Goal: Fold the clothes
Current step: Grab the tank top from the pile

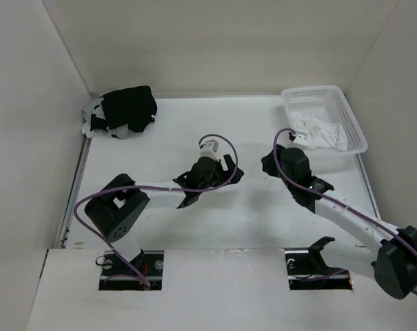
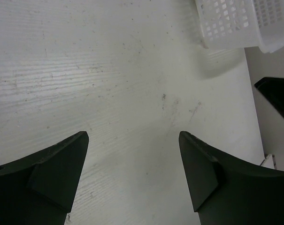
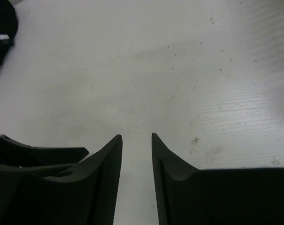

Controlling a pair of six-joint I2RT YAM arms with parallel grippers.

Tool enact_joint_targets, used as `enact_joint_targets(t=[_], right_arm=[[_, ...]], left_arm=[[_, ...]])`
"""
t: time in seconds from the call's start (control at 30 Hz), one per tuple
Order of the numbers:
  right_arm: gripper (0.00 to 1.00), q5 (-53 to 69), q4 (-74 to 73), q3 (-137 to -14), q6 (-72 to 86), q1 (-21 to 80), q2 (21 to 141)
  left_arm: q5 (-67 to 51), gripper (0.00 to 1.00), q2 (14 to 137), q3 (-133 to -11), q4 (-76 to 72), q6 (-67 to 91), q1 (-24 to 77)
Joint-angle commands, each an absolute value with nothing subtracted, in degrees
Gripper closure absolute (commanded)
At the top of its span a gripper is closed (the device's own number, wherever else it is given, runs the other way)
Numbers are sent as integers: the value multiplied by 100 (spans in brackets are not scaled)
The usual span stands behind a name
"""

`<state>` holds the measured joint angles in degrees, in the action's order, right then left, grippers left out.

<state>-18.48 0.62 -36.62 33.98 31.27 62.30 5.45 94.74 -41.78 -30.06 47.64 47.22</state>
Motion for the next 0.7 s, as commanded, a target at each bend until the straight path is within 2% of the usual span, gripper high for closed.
enact_joint_targets(t=[0.0, 0.07, 0.17, 0.27, 0.3, 0.37, 0.4, 0.47, 0.5, 0.53, 0.67], right_arm=[[74, -1854, 316, -4288, 3243, 2905, 6284], [88, -1881, 194, -4683, 3060, 2669, 6372], [100, -1907, -8, -5183, 2927, 2195, 6608], [100, -1950, -254, -5938, 2884, 1553, 7143], [97, -2056, -307, -6142, 2796, 1360, 7337], [86, -2371, -448, -6581, 2663, 868, 7820], [73, -2634, -570, -6896, 2646, 448, 8231], [55, -2698, -755, -7345, 2663, -107, 8864], [52, -2681, -791, -7409, 2663, -180, 8964], [45, -2550, -1087, -7740, 2750, -502, 9496], [41, -2093, -1388, -8243, 2865, -778, 10440]], left_arm=[[343, 22, 9510, -4421, -3146, 4649, 4847], [334, 22, 9588, -4447, -3164, 4641, 4978], [360, 23, 9650, -4412, -3286, 4614, 5136], [334, 27, 9712, -4316, -3611, 4474, 5304], [334, 29, 9703, -4281, -3665, 4421, 5330], [317, 34, 9642, -4219, -3735, 4342, 5392], [290, 36, 9581, -4167, -3744, 4324, 5418], [334, 39, 9466, -4044, -3823, 4316, 5506], [334, 40, 9457, -4008, -3884, 4298, 5532], [299, 40, 9466, -3956, -3989, 4263, 5541], [220, 40, 9440, -3911, -4034, 4263, 5462]])
